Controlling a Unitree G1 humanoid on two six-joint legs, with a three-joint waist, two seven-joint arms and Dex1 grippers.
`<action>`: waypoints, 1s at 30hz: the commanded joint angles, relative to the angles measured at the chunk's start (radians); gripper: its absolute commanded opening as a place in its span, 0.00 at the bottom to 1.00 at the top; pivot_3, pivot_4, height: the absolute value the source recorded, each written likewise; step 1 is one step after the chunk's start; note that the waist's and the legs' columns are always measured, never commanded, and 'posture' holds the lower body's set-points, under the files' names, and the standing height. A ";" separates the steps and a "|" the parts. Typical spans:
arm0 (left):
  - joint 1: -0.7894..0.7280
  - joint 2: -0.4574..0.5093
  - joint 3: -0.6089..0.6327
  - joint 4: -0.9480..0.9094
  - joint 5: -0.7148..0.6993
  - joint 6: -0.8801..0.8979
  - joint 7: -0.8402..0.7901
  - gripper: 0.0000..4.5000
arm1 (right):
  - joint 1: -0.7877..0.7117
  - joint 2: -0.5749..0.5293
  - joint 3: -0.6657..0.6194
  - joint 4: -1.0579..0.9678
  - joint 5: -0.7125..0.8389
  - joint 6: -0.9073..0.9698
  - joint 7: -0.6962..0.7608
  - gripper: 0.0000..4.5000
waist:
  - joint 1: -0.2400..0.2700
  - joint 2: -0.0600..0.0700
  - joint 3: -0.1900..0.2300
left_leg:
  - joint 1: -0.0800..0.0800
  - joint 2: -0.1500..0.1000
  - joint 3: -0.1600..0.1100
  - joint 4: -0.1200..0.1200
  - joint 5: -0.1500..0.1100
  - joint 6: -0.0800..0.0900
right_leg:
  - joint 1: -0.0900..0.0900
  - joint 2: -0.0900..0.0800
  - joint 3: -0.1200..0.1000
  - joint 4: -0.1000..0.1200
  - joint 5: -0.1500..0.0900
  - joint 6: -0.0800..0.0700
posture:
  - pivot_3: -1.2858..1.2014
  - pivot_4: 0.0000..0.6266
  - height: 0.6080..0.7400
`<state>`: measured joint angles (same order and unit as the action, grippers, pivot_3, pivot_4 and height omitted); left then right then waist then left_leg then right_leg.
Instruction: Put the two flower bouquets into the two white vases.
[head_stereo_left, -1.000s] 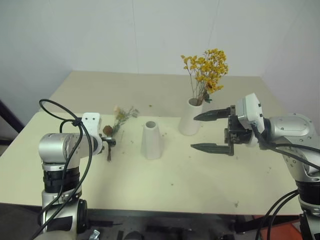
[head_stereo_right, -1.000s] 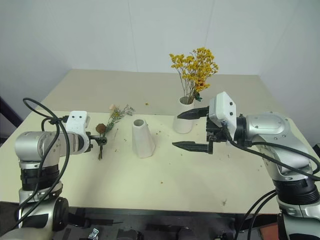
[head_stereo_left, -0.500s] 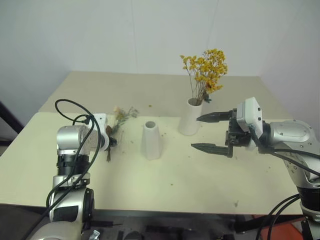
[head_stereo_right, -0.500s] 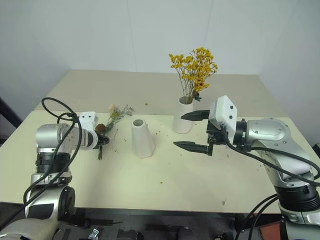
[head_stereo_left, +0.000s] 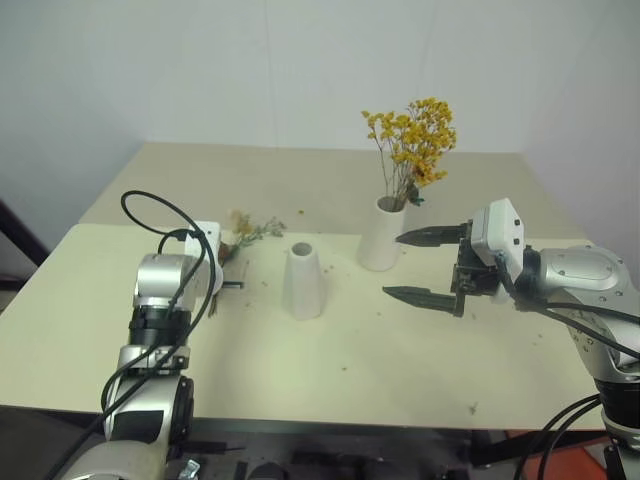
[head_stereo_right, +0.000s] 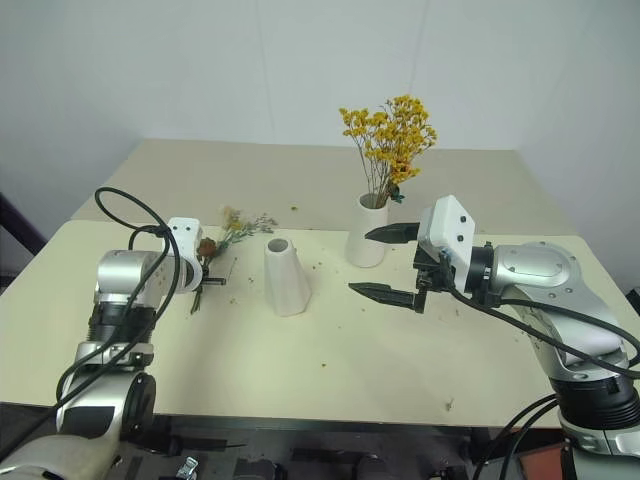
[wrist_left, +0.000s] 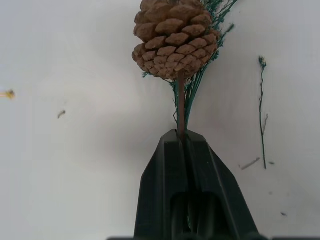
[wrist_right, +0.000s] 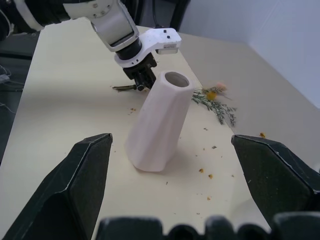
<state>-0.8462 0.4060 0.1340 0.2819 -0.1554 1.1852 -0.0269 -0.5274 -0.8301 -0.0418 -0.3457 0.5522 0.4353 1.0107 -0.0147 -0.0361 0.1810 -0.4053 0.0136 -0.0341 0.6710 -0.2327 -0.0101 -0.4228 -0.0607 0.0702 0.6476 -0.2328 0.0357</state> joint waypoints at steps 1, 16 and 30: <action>-0.015 0.025 0.042 -0.116 0.012 -0.087 0.003 0.01 | -0.006 0.001 -0.036 -0.027 -0.007 -0.020 -0.015 1.00 | 0.000 0.000 0.000 | 0.000 0.000 0.000 0.000 0.000 0.000 | 0.000 0.000 0.000 0.000 0.000 0.000 | 0.52 0.24 1.00; 0.010 -0.061 0.249 -0.273 -0.277 -0.634 -0.330 0.01 | 0.009 0.101 -0.047 -0.060 -0.033 -0.061 -0.118 1.00 | 0.003 0.000 0.000 | 0.000 0.000 0.000 0.000 0.000 0.000 | 0.001 -0.001 0.000 -0.001 0.000 0.000 | 0.52 0.24 1.00; -0.006 -0.155 0.326 -0.044 -0.711 -0.793 -0.846 0.01 | 0.104 0.163 -0.045 -0.172 -0.045 -0.065 -0.221 1.00 | -0.006 0.000 0.000 | 0.001 0.000 0.001 0.002 0.000 0.000 | 0.002 0.001 0.000 0.000 0.000 0.000 | 0.52 0.24 1.00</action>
<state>-0.8284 0.2330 0.4632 0.2375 -0.8350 0.3941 -0.8171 -0.4211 -0.6724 -0.0550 -0.4769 0.5111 0.3956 0.8111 -0.0210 -0.0361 0.1809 -0.4050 0.0140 -0.0334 0.6732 -0.2326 -0.0099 -0.4210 -0.0599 0.0699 0.6474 -0.2328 0.0357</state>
